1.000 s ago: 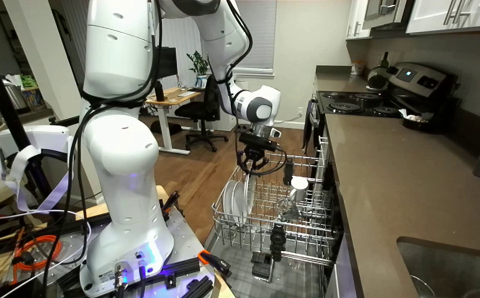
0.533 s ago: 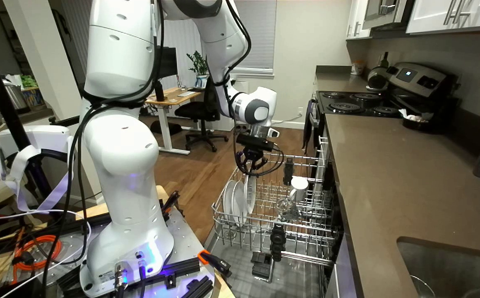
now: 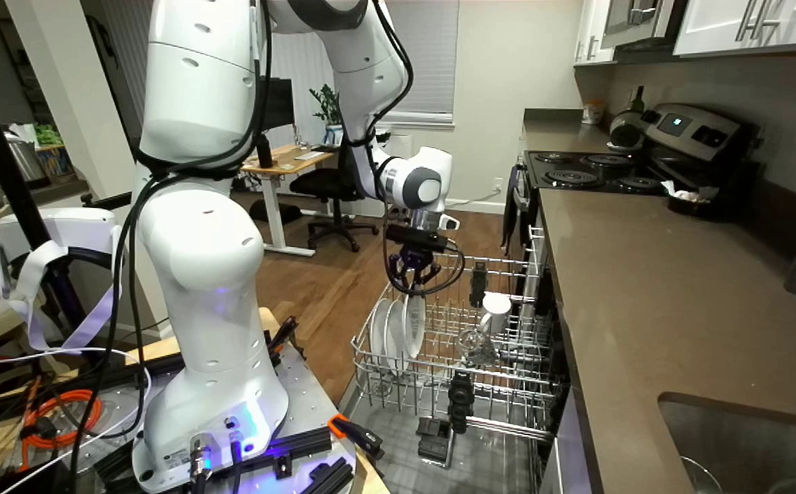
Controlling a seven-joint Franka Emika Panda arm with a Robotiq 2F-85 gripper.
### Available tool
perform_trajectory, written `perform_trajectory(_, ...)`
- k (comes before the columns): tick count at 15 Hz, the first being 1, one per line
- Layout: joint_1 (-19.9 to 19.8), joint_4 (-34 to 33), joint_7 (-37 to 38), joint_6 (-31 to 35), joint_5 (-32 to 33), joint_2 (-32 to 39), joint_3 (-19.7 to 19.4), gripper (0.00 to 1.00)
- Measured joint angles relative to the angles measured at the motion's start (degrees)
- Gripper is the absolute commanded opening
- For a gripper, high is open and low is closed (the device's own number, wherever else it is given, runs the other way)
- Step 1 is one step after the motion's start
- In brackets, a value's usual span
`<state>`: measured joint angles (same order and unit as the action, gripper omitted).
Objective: Put the plate in the dishwasher
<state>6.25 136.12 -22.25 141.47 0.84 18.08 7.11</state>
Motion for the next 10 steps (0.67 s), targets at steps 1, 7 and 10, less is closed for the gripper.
perform_trajectory(1,-0.03,0.0,0.03,-0.04,0.0,0.04,0.0,0.08)
perform_trajectory(7,-0.18,0.03,0.08,-0.06,-0.01,1.08,0.0,0.08)
perform_trajectory(10,-0.17,0.02,0.08,-0.06,-0.01,2.28,0.0,0.08)
